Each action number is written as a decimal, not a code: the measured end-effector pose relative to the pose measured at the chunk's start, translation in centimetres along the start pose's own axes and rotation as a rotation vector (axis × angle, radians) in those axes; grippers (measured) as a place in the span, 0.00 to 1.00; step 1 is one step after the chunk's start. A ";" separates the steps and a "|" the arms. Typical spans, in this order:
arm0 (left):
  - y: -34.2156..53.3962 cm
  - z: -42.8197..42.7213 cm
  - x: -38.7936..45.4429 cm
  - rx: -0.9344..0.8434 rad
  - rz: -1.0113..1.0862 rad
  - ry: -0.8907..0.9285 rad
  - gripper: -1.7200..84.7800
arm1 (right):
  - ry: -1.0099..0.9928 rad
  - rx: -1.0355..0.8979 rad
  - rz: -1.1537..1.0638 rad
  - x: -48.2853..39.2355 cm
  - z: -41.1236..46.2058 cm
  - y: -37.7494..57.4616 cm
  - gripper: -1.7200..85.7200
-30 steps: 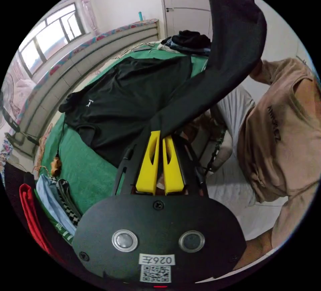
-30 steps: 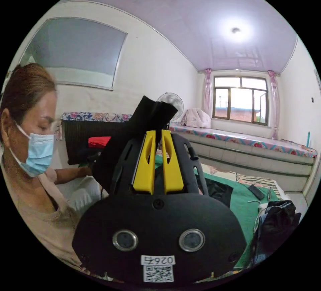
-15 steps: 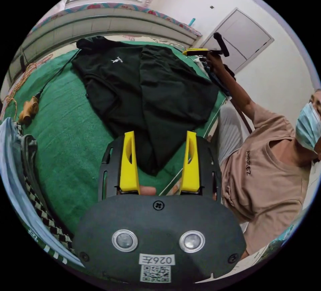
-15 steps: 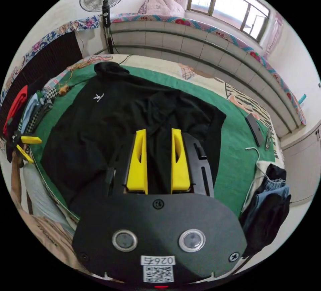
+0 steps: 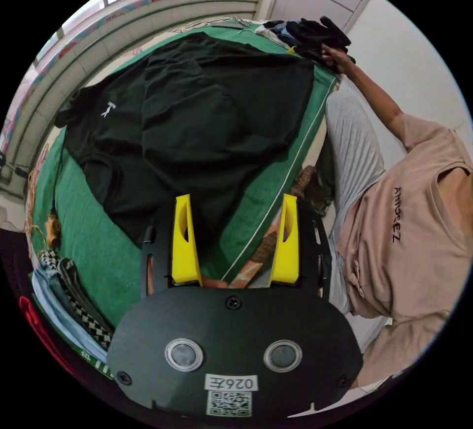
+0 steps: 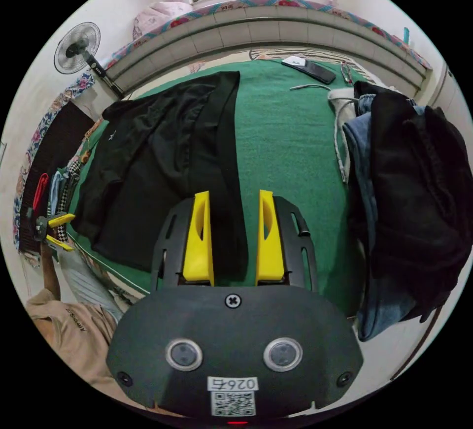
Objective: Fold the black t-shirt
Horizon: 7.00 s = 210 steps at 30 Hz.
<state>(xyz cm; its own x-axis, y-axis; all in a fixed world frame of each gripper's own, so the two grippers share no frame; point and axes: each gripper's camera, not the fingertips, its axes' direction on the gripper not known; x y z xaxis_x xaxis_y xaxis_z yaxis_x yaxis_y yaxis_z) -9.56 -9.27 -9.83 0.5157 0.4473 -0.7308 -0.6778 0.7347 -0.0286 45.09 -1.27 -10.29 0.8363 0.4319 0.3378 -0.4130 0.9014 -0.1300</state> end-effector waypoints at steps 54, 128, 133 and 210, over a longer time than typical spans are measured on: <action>-12.4 -16.2 -49.6 0.359 -0.158 0.050 0.06 | -0.677 -0.102 -0.454 -33.0 27.0 -57.6 0.06; -20.3 -15.0 -52.1 0.217 -0.449 -0.427 0.02 | 0.389 0.181 -0.704 -37.6 22.5 -46.3 0.02; -18.5 -15.4 -54.8 0.390 -0.576 -0.178 0.01 | 0.268 0.011 -0.469 -31.4 22.8 -51.4 0.06; 0.2 -4.7 -22.4 0.619 -0.276 0.321 0.16 | -0.420 -0.247 -0.385 -17.8 10.9 -14.2 0.09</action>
<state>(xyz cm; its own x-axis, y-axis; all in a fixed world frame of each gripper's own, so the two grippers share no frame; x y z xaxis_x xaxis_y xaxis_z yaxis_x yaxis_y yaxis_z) -23.71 -21.54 3.30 0.3818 0.1043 -0.9183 -0.0790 0.9937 0.0800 32.19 -22.09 -4.28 0.6743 0.0707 0.7351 0.0277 0.9923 -0.1209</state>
